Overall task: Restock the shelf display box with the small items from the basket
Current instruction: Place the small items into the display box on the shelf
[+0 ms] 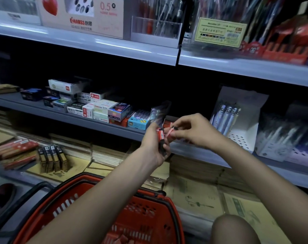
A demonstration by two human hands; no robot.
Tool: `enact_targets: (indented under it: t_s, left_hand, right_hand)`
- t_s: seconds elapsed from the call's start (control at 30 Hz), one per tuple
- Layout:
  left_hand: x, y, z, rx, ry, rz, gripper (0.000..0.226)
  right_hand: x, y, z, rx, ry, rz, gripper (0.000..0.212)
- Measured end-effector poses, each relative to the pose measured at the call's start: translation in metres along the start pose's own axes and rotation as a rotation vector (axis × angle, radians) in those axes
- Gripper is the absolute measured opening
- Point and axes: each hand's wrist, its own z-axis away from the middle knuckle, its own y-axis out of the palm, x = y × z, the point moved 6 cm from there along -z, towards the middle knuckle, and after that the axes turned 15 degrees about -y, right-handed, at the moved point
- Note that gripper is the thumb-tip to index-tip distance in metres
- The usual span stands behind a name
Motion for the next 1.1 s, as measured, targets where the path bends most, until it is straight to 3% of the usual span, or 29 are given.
enact_targets:
  t_s: [0.23,0.3,0.4,0.5,0.67,0.9,1.1]
  left_hand:
    - [-0.009,-0.031,0.000,-0.068,0.031,-0.017,0.043]
    - [-0.011,-0.034,0.001,-0.069,0.030,-0.025,0.042]
    - [-0.012,-0.033,0.005,-0.060,0.029,-0.063,0.049]
    - [-0.009,-0.035,0.007,-0.064,0.015,-0.143,0.062]
    - [-0.007,-0.036,0.004,-0.028,-0.003,-0.272,0.084]
    - [-0.008,-0.018,0.009,-0.049,0.098,-0.445,0.079]
    - [-0.007,-0.010,0.010,-0.021,0.175,-0.575,0.080]
  right_hand:
    - [-0.031,-0.038,-0.032,-0.403,0.097,0.109,0.016]
    - [-0.039,-0.011,-0.046,-0.318,0.114,0.119,0.010]
    - [-0.047,0.032,-0.049,-0.029,0.094,0.272,0.007]
    - [-0.050,0.028,-0.047,-0.094,0.049,0.405,0.012]
    - [-0.027,0.007,-0.039,-0.246,0.071,0.104,0.008]
    - [0.031,0.019,-0.003,0.158,0.084,-0.218,0.021]
    - [0.012,0.019,0.002,0.230,0.146,-0.321,0.031]
